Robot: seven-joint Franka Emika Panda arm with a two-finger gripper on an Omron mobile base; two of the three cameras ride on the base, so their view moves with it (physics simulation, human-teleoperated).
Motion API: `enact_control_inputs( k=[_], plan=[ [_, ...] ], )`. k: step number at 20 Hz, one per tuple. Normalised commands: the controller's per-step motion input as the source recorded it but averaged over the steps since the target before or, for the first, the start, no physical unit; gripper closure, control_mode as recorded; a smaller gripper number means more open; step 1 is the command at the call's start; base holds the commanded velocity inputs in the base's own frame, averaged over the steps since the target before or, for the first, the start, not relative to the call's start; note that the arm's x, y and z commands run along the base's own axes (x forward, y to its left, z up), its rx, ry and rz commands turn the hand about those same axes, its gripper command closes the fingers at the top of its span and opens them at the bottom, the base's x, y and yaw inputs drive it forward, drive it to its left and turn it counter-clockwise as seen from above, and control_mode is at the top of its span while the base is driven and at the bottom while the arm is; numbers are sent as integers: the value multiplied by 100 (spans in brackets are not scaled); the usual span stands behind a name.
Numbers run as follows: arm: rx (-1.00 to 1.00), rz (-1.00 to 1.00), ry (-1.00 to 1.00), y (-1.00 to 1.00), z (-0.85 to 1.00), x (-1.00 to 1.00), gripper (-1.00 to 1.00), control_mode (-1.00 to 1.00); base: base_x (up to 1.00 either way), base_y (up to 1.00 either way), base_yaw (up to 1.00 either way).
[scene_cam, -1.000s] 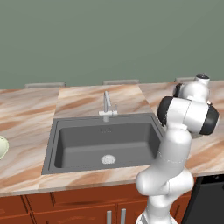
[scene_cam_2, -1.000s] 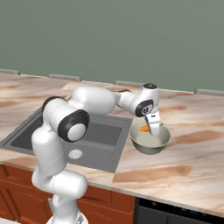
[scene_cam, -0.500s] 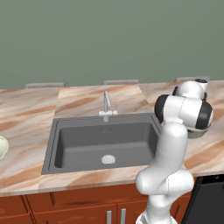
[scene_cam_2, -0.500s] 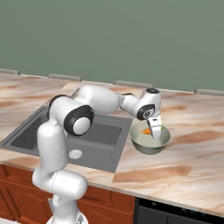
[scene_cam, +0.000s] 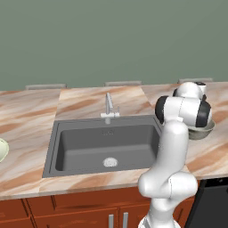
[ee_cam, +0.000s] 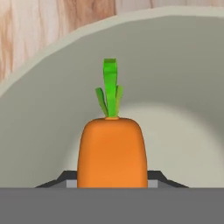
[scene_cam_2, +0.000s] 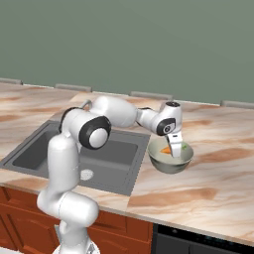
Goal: Pick the squashs from the cabinet and place them in one bowl. Pick the carrot from the sink and place it in the other bowl.
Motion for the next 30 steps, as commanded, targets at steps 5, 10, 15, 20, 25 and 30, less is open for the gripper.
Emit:
enact_control_inputs(
  k=[5,10,15,20,25,30],
  plan=[
    [0,-5,6,-7,-14,7,100,-100,0,0,0],
    [3,-7,0,-7,-6,-7,100,-100,0,0,0],
    [2,-8,0,-7,-1,-19,100,-100,0,0,0],
    [0,-10,0,0,-1,-26,-100,-100,0,0,0],
    [0,-12,0,0,-2,-23,-100,-100,0,0,0],
    [0,-12,0,4,-2,-20,-100,-100,0,0,0]
  ],
)
